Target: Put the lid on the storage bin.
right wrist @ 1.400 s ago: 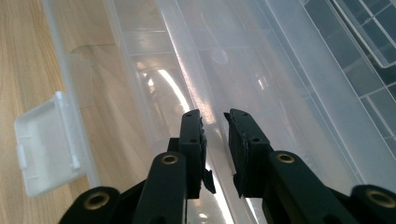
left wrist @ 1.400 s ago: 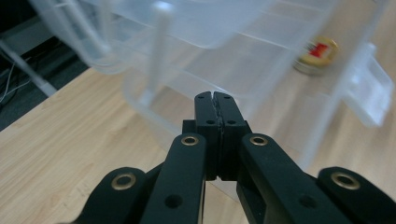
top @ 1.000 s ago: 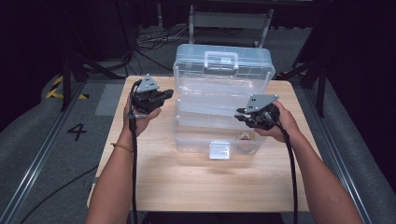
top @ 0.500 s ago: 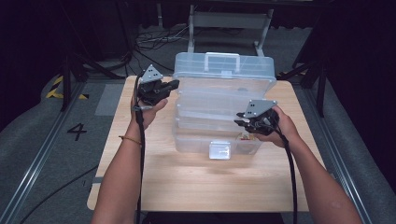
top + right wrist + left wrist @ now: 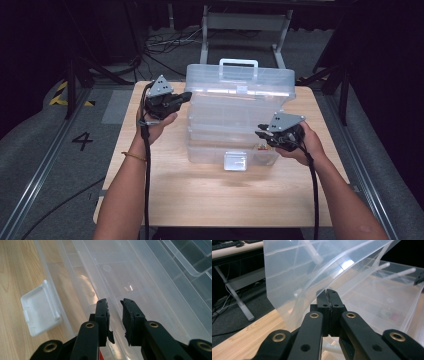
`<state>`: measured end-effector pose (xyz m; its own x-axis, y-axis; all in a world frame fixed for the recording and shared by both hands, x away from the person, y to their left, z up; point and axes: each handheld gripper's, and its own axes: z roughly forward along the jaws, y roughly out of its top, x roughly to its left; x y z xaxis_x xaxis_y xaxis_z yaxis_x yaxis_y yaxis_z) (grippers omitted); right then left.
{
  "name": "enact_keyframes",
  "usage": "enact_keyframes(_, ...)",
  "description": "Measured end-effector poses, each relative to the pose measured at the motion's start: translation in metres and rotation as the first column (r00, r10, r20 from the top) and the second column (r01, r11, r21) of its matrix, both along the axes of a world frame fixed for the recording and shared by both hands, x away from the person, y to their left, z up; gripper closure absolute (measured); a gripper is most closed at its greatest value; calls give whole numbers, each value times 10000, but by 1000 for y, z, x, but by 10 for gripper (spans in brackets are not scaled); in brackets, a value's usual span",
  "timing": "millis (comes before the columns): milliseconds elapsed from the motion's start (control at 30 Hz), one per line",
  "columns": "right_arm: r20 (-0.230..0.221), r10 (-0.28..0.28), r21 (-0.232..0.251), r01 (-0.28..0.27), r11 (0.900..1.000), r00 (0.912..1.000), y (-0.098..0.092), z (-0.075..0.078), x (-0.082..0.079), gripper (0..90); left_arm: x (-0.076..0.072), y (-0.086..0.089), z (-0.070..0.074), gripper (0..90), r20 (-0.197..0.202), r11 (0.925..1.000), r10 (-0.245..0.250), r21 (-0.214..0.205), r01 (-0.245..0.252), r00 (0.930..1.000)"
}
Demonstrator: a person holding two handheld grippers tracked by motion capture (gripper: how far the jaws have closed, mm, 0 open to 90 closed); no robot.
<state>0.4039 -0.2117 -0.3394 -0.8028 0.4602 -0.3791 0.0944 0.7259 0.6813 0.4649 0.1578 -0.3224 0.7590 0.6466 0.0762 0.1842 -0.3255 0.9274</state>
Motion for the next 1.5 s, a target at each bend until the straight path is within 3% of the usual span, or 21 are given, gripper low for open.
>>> enact_keyframes(567,-157,-220,986,234,9948,9996,-35,1,-22,802,-19,4,-12,900,-128,9982,-429,421,434,9990)
enact_keyframes(800,-260,-440,1082,466,9930,9987,-47,-4,-26,801,-25,4,-16,900,-61,9965,-430,719,433,9991)
enact_keyframes(1167,-379,-736,1193,776,9898,9966,-62,-13,-33,798,-34,5,-22,900,-133,9952,-592,776,600,9982)
enact_keyframes(1500,-578,-973,1217,1038,9871,9936,-73,-21,-37,797,-41,6,-28,900,-260,9916,-696,1070,720,9972)
